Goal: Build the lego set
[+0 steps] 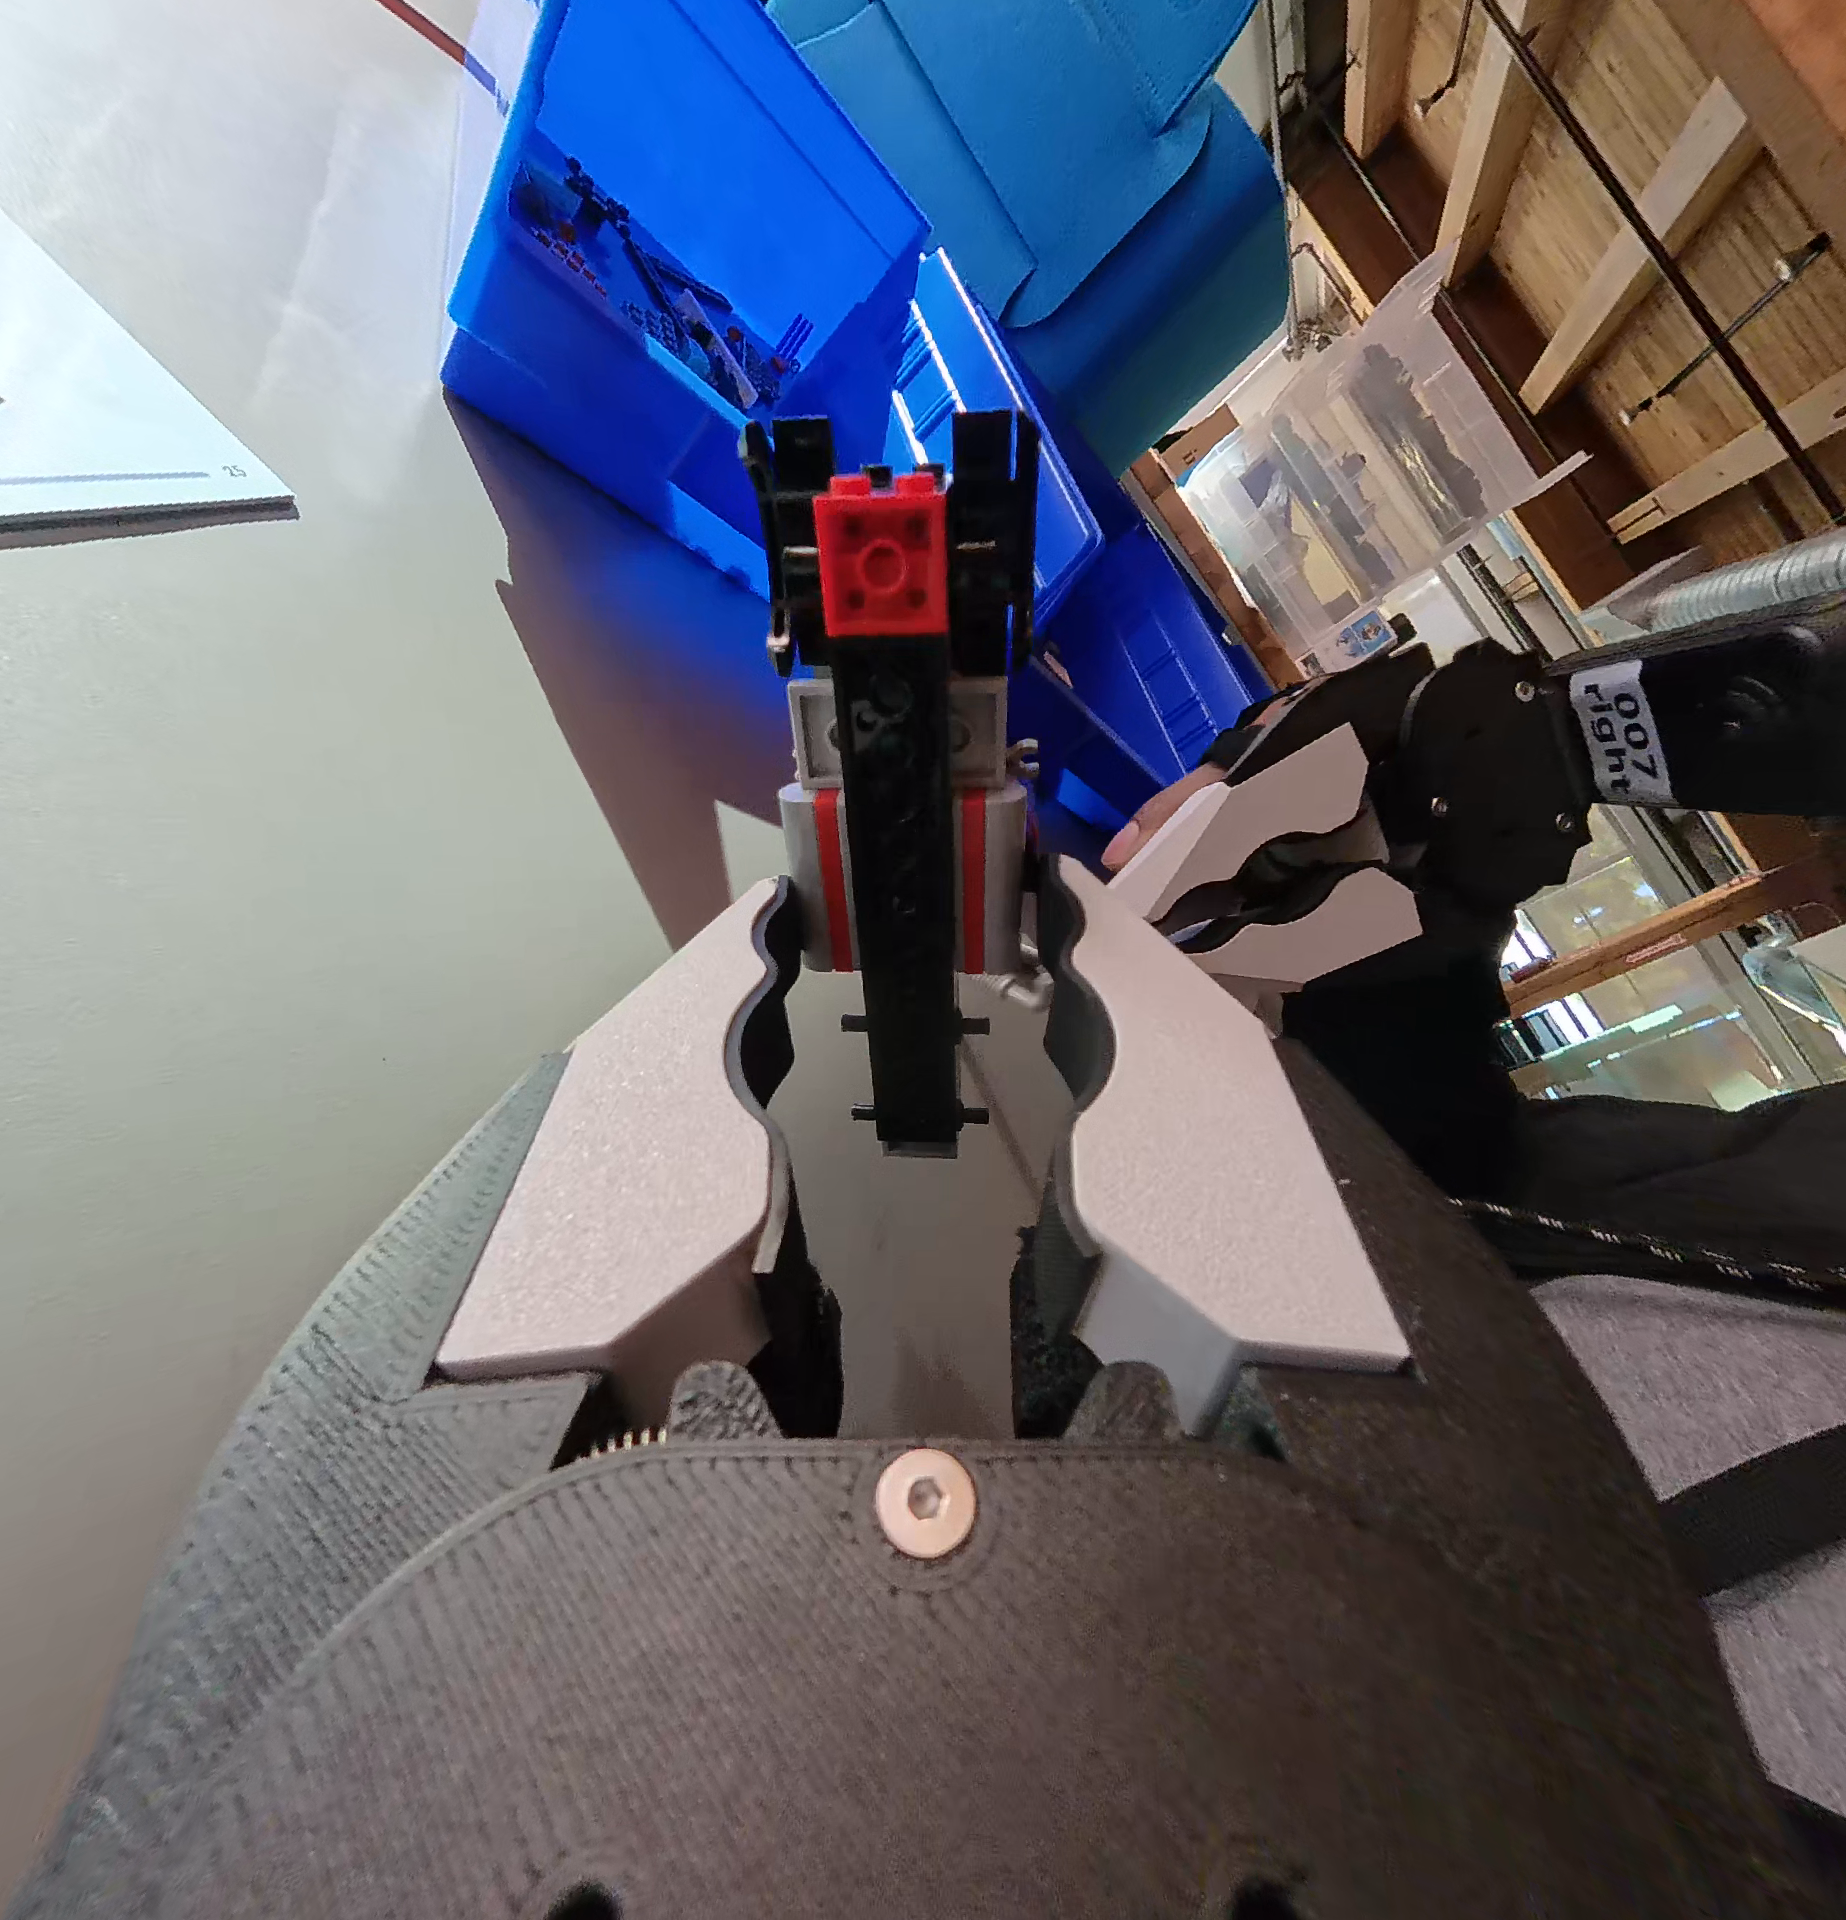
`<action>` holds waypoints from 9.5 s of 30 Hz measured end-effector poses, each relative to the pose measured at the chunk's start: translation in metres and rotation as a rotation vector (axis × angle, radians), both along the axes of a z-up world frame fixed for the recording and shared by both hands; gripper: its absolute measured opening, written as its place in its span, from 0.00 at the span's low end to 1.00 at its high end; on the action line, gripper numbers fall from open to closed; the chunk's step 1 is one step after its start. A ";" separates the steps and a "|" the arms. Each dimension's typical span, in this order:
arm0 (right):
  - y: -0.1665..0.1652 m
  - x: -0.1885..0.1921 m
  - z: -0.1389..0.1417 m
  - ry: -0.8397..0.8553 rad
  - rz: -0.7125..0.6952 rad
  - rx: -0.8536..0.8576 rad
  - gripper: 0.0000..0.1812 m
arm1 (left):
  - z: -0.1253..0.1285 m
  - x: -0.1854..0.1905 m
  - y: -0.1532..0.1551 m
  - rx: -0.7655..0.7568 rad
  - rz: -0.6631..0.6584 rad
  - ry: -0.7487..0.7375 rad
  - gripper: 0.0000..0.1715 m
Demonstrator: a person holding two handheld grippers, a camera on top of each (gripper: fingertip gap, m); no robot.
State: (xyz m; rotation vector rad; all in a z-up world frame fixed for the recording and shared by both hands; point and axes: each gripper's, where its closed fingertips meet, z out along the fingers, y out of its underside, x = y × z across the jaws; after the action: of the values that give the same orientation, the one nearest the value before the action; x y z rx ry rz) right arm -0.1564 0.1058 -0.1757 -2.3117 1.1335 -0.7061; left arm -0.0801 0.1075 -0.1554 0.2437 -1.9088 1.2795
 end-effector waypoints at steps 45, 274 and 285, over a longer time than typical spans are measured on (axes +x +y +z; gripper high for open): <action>-0.052 0.030 -0.035 -0.079 -0.154 0.205 0.05 | -0.002 0.019 -0.009 0.012 0.026 -0.004 0.27; -0.050 0.105 0.027 -0.083 0.240 -0.689 0.02 | -0.024 0.026 -0.046 0.126 -0.016 -0.184 0.27; -0.042 0.106 0.019 -0.129 0.232 -0.585 0.03 | -0.024 0.028 -0.046 0.128 -0.001 -0.195 0.27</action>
State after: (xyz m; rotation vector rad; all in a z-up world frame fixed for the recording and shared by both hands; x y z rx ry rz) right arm -0.0502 0.0640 -0.1563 -2.7563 0.6364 -1.1970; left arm -0.0523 0.0618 -0.1798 0.1888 -2.1593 1.2186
